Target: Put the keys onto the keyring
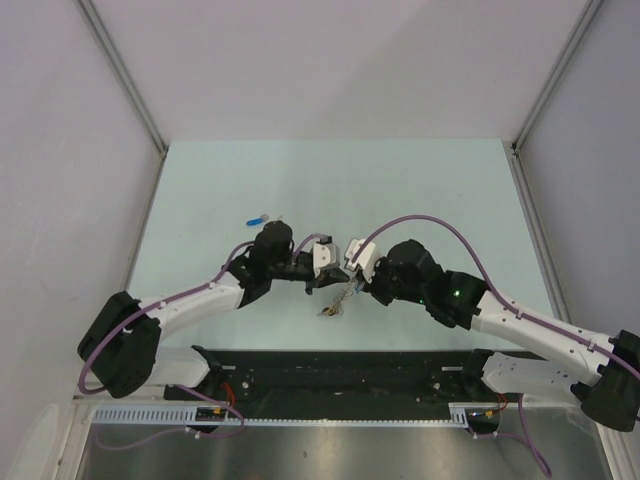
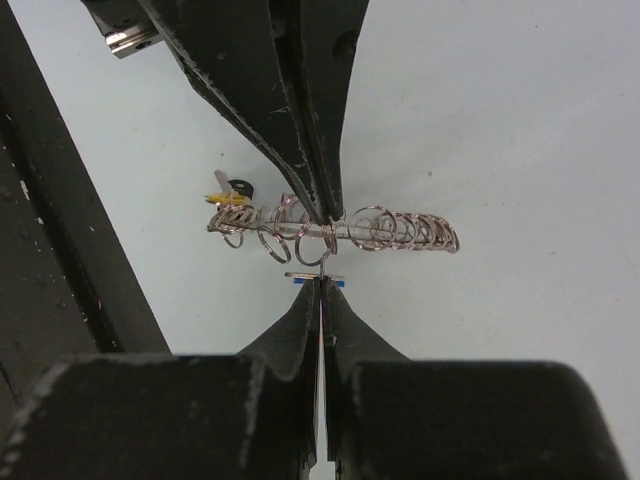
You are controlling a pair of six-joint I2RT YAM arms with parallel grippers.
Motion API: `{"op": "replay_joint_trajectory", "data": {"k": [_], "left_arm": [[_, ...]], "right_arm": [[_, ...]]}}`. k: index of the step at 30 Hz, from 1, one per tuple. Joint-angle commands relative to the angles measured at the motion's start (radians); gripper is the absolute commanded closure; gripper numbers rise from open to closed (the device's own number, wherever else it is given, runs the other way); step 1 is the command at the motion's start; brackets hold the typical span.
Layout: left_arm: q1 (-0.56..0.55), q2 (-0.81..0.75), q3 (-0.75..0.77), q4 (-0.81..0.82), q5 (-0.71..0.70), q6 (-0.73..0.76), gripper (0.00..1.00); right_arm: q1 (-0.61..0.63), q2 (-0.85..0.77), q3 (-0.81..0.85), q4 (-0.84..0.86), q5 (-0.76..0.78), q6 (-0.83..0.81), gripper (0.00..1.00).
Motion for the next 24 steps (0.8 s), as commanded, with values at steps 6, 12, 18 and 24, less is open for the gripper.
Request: {"op": "replay_joint_trajectory", "data": {"k": [6,12,18,24], "left_arm": [[-0.009,-0.003,0.045,-0.053,-0.008,0.063,0.99],[-0.011,0.003,0.051,-0.07,0.0,0.072,1.0],[-0.014,0.003,0.051,-0.073,0.011,0.08,1.0],[-0.015,0.008,0.05,-0.069,0.031,0.086,1.0]], "right_arm": [[0.017,0.008,0.038,-0.025,0.032,-0.019,1.0],[0.018,0.017,0.049,-0.036,0.031,-0.027,1.0],[0.017,0.028,0.047,-0.024,0.008,-0.031,1.0],[0.005,0.034,0.047,-0.013,-0.023,-0.03,1.0]]}}
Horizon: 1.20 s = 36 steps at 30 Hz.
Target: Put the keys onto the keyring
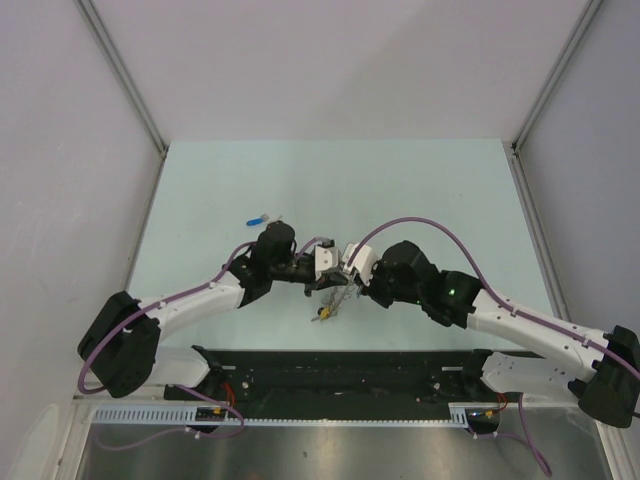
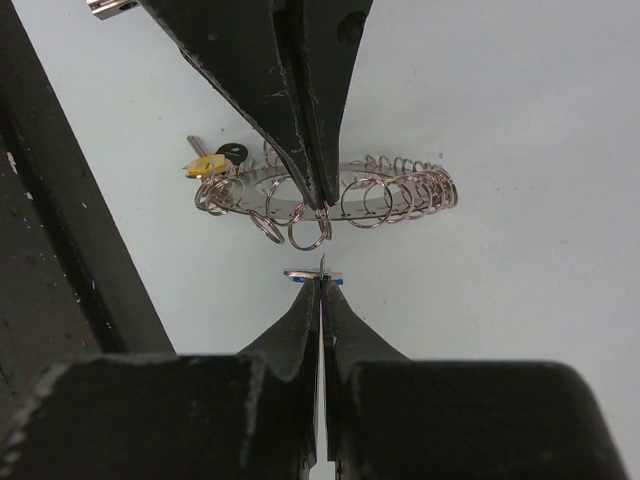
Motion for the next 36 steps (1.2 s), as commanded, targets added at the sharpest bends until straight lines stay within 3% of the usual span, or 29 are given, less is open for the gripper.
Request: {"op": "replay_joint_trajectory", "data": {"k": [1,36], "left_arm": [[-0.006,0.006,0.036,0.007,0.045,0.035,1.0],[-0.008,0.006,0.031,0.013,0.057,0.038,1.0]], "right_arm": [[-0.011,0.003,0.045,0.026,-0.038,-0.008,1.0],[-0.027,-0.007,0.037,0.026,-0.064,0.003,1.0]]}}
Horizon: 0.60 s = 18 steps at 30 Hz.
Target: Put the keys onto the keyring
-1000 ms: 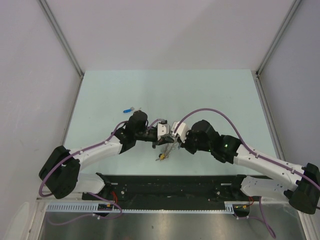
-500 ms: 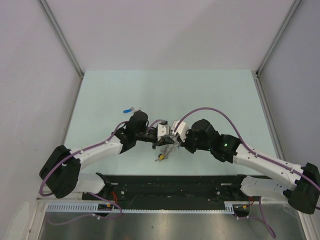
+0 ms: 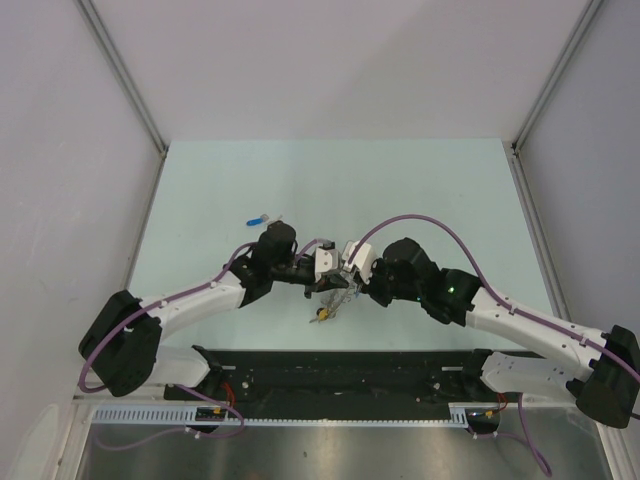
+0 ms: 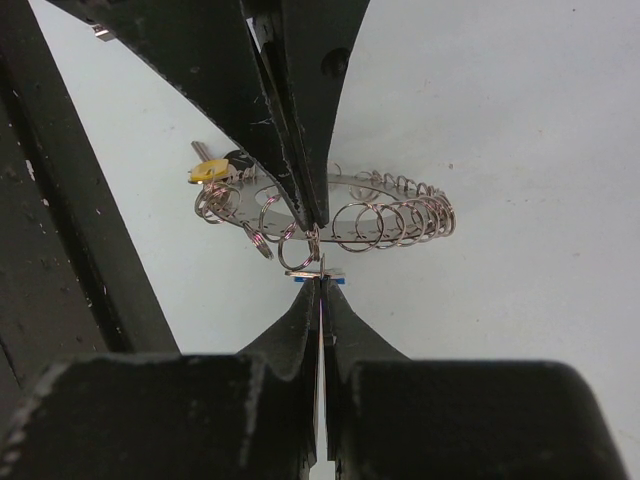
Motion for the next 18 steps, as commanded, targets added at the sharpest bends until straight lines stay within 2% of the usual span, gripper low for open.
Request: {"op": "replay_joint_trajectory", "data": {"k": [1,18], "left_arm": [[-0.006,-0.004,0.031,0.021,0.02,0.029,1.0],[-0.006,-0.011,0.023,0.034,0.006,0.021,1.0]], "right_arm": [[0.0,-0.014,0.037,0.01,-0.004,0.002,1.0],[0.0,-0.011,0.037,0.01,-0.013,0.011,1.0]]}}
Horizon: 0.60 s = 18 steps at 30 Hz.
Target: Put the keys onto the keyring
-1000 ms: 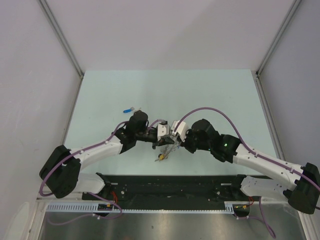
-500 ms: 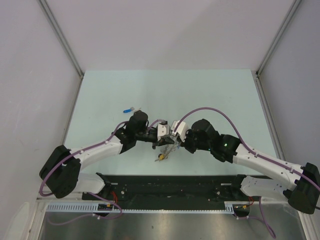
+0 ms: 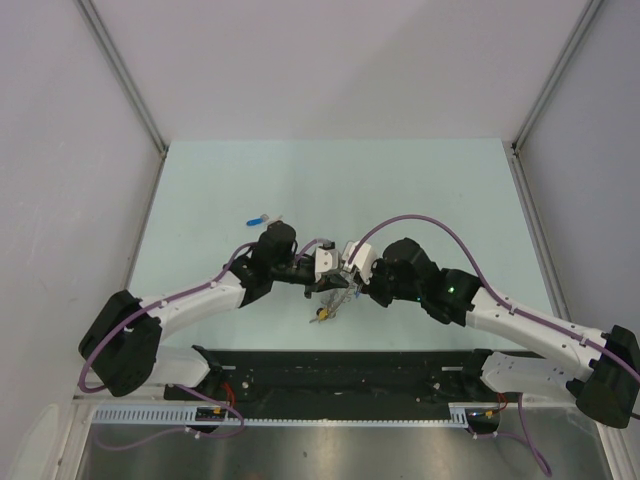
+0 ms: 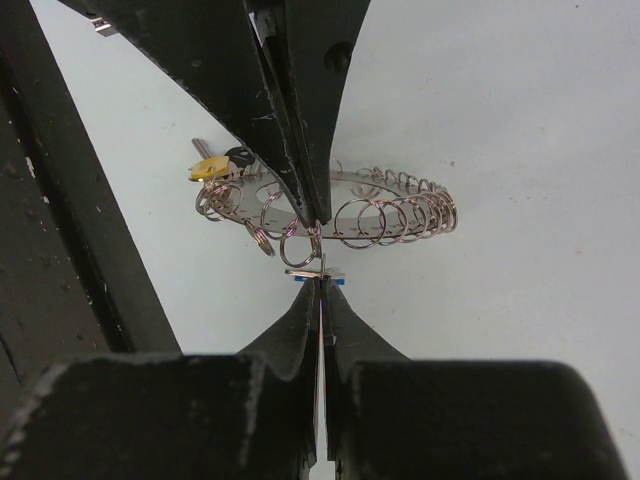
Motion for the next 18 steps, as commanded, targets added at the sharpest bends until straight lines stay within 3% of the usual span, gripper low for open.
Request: {"op": "replay_joint_trajectory", "data": {"k": [1,18], "left_arm": [[-0.006,-0.01,0.023,0.034,0.01,0.022,1.0],[-0.006,-0.019,0.01,0.066,0.003,0.011,1.0]], "right_arm": [[-0.001,-0.009,0.037,0.017,-0.012,0.01,1.0],[-0.03,-0.011,0.031,0.038,-0.061,0.035,1.0]]}}
